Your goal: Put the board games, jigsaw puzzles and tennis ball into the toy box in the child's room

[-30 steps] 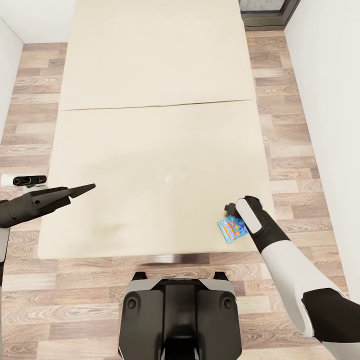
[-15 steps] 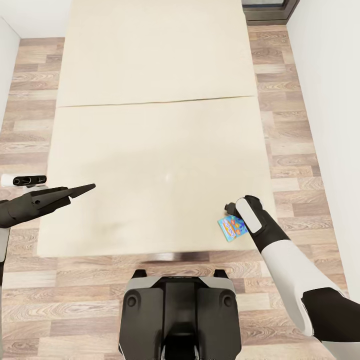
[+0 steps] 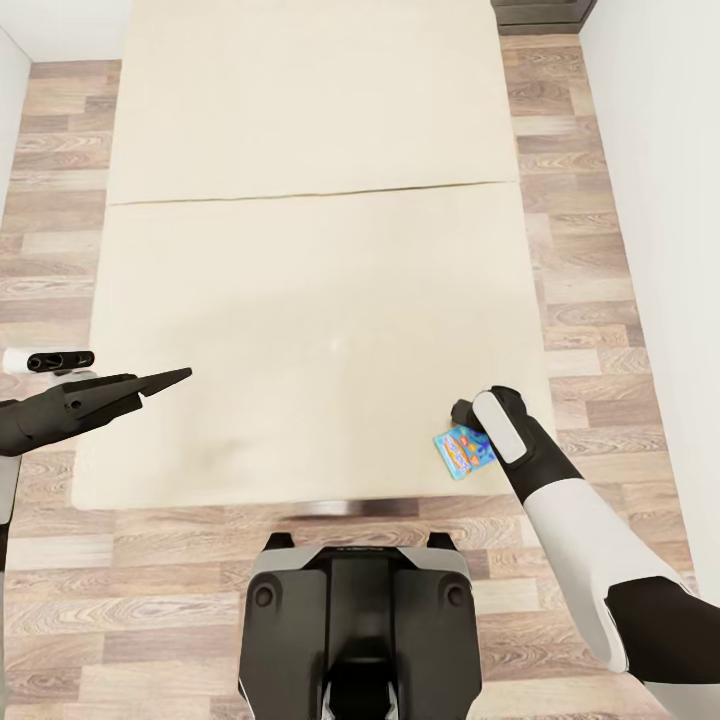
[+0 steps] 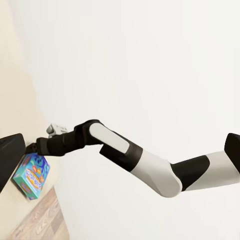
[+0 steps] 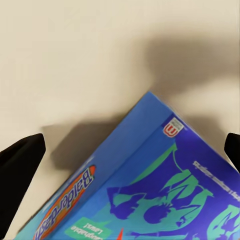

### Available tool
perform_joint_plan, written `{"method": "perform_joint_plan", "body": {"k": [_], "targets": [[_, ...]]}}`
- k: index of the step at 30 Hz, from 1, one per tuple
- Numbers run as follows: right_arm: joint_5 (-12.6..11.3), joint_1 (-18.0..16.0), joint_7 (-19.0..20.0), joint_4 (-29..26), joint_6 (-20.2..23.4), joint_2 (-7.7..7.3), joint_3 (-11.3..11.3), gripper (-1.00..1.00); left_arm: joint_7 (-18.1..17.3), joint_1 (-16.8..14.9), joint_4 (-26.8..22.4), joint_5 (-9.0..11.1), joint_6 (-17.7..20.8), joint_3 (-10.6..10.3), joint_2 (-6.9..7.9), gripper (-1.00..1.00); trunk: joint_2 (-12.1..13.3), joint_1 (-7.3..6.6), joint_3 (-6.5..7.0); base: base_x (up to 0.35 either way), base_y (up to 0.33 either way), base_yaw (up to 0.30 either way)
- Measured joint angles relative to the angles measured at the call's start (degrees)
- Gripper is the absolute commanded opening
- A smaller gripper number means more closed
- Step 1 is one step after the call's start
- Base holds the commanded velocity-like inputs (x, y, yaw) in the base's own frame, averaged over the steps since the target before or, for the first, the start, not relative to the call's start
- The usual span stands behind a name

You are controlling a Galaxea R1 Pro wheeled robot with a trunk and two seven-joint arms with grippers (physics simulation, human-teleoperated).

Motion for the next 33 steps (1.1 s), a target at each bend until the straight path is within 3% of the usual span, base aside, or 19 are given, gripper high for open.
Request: {"method": "perform_joint_plan", "body": {"k": [20, 24, 33], "targets": [[-0.5, 0.0, 0.0, -1.4, 0.2, 0.01, 0.2, 1.0, 0.0, 0.0, 0.0, 0.0, -0.1, -0.1, -0.03, 1.0, 0.0, 0.0, -0.6, -0.01, 0.0, 0.0], [1.0, 0.0, -0.2, -2.4, -0.4, -0.04, 0.2, 1.0, 0.0, 0.0, 0.0, 0.0, -0.1, -0.1, -0.02, 1.0, 0.0, 0.02, -0.83, -0.081, 0.0, 0.0], [1.2, 0.0, -0.2, -2.7, -0.5, -0.04, 0.2, 1.0, 0.0, 0.0, 0.0, 0.0, -0.1, 0.0, -0.02, 1.0, 0.0, 0.01, -0.92, -0.011, 0.0, 0.0]]}}
